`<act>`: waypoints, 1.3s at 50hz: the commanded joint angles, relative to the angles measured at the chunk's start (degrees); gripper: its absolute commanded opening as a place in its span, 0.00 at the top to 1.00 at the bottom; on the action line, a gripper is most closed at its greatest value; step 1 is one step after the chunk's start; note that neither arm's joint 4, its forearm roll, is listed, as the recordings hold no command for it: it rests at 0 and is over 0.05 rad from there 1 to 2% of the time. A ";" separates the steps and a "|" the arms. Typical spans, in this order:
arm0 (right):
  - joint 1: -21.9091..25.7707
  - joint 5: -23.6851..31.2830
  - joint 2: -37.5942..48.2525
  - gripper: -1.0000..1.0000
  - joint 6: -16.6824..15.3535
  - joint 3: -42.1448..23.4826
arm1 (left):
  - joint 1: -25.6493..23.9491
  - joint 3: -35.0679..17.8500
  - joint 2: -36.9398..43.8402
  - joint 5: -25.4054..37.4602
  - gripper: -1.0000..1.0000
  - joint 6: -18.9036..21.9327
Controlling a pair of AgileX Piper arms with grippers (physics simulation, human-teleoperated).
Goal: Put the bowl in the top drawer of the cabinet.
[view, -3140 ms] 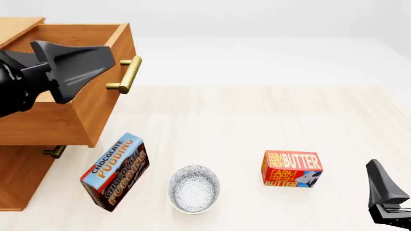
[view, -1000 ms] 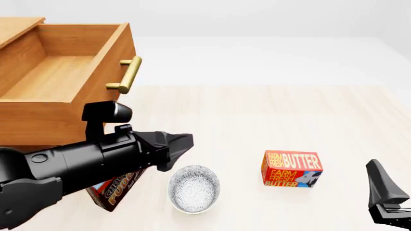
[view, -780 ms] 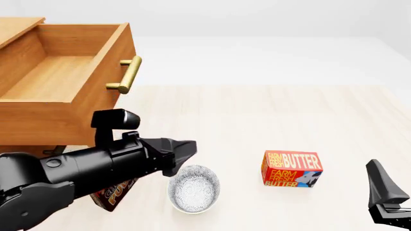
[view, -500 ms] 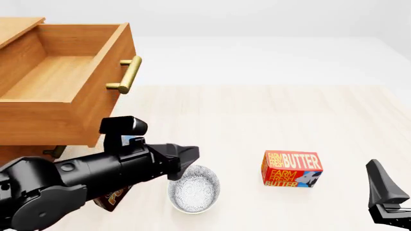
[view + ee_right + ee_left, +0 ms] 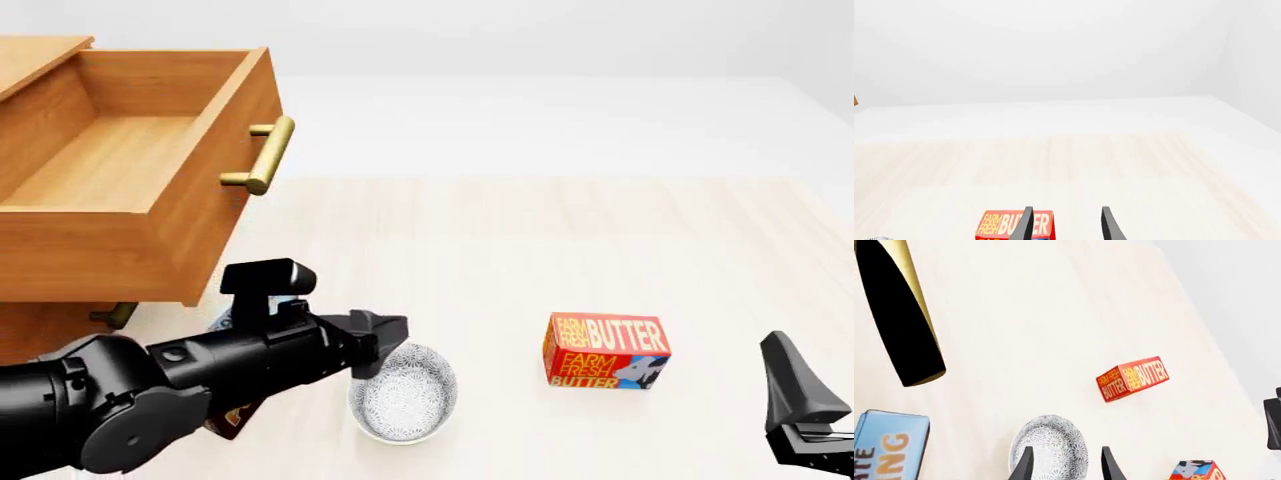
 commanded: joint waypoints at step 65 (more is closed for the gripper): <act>0.00 0.00 0.01 0.00 0.00 0.00 | 4.11 3.31 14.06 -10.84 0.00 -4.38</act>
